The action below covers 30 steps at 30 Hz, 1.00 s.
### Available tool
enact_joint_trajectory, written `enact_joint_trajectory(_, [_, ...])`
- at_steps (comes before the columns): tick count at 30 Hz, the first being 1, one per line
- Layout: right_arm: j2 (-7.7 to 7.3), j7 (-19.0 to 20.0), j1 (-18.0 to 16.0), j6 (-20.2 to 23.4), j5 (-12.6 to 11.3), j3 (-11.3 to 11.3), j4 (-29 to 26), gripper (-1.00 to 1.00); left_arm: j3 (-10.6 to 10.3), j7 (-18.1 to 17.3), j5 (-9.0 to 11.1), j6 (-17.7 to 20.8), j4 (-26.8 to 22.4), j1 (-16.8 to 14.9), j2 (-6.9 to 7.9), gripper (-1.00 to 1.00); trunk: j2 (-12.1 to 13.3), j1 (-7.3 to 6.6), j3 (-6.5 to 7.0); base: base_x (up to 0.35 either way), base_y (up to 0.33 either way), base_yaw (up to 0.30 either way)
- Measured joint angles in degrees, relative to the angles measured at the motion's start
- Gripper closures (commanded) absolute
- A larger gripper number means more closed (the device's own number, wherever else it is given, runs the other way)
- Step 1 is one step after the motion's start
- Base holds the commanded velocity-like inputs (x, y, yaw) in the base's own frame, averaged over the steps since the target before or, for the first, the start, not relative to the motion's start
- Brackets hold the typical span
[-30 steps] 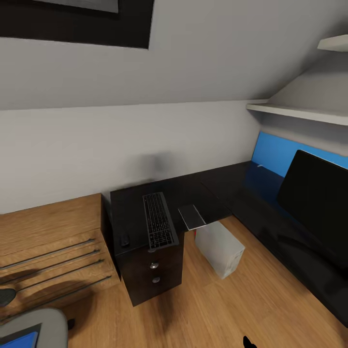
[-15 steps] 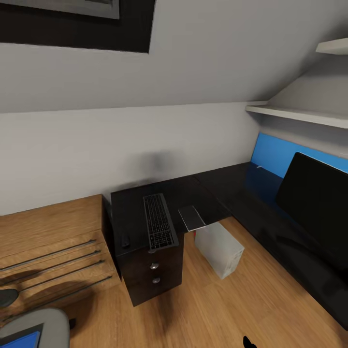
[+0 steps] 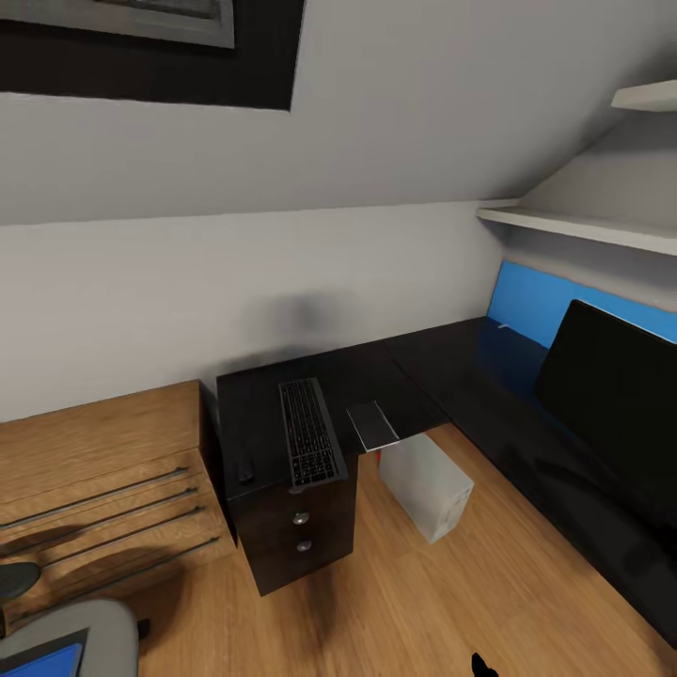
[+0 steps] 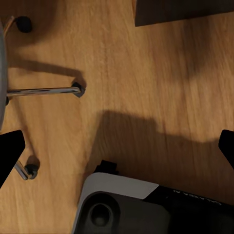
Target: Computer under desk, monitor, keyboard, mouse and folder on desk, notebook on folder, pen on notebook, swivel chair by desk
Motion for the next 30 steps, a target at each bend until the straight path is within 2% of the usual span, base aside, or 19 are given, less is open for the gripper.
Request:
enact_joint_trajectory(7, [0.13, 0.1, 0.0, -0.1, 0.4, 0.0, -1.0, -1.0, 0.0, -0.1, 0.0, 0.0, 0.2, 0.0, -0.03, -1.0, 2.8, -1.54, 1.26, 0.0, 0.0, 0.0])
enact_joint_trajectory(12, [0.03, 0.1, -0.1, -1.0, 3.8, 1.2, -1.3, -1.0, 0.0, -0.1, 0.0, -0.1, 0.7, 0.0, -0.05, -1.0, 4.8, -2.64, 2.16, 0.0, 0.0, 0.0])
enact_joint_trajectory(14, [-0.14, 0.1, -0.2, -3.3, 6.8, 1.7, -1.4, -1.0, 0.0, -0.2, 0.0, -0.1, 1.3, 0.0, -0.07, -1.0, 5.2, -2.87, 2.35, 0.0, 0.0, 0.0])
enact_joint_trajectory(15, [-0.24, 0.1, -0.2, -5.2, 9.2, 2.0, -1.3, -1.0, 0.0, -0.2, -0.1, -0.2, 2.4, -0.1, -0.1, -1.0, 5.2, -2.87, 2.35, 0.0, 0.0, 0.0])
enact_joint_trajectory(18, [-0.26, 0.0, -0.3, -6.6, 12.0, 2.2, -1.2, -1.0, 0.0, -0.2, -0.1, -1.1, 3.5, -0.1, -0.06, -1.0, 5.2, -2.87, 2.35, 0.0, 0.0, 0.0])
enact_joint_trajectory(19, [-0.24, 0.0, -0.3, -7.0, 14.2, 2.5, -1.1, -1.0, 0.0, -0.3, -0.1, -2.3, 4.3, -0.1, -0.03, -1.0, 5.2, -2.87, 2.35, 0.0, 0.0, 0.0])
enact_joint_trajectory(20, [-0.18, -0.1, -0.3, -7.6, 18.3, 3.3, -1.0, -1.0, 0.0, -0.3, -0.1, -5.0, 5.6, -0.1, 0.0, -1.0, 5.2, -2.87, 2.35, 0.0, 0.0, 0.0])
enact_joint_trajectory(23, [-0.14, -0.1, -0.3, -8.0, 22.8, 4.6, -0.9, -1.0, 0.0, -0.3, -0.3, -7.4, 6.9, -0.1, 0.01, -1.0, 5.2, -2.87, 2.35, 0.0, 0.0, 0.0])
enact_joint_trajectory(24, [-0.17, -0.1, -0.3, -8.2, 25.6, 5.6, -0.9, -1.0, 0.1, -0.4, -0.3, -8.4, 7.6, -0.1, 0.0, -1.0, 5.2, -2.87, 2.35, 0.0, 0.0, 0.0])
enact_joint_trajectory(28, [-0.58, -1.5, -0.3, -8.3, 30.4, 7.0, -0.9, -1.0, 0.0, -0.3, -0.4, -9.9, 9.2, -0.1, -0.09, -1.0, 5.2, -2.86, 2.35, 0.0, 0.0, 0.0])
enact_joint_trajectory(30, [-0.75, -2.4, -0.3, -8.4, 31.4, 7.3, -0.9, -1.0, 0.0, -0.3, -0.4, -10.2, 9.5, -0.1, -0.04, -1.0, 5.2, -2.86, 2.35, 0.0, 0.0, 0.0])
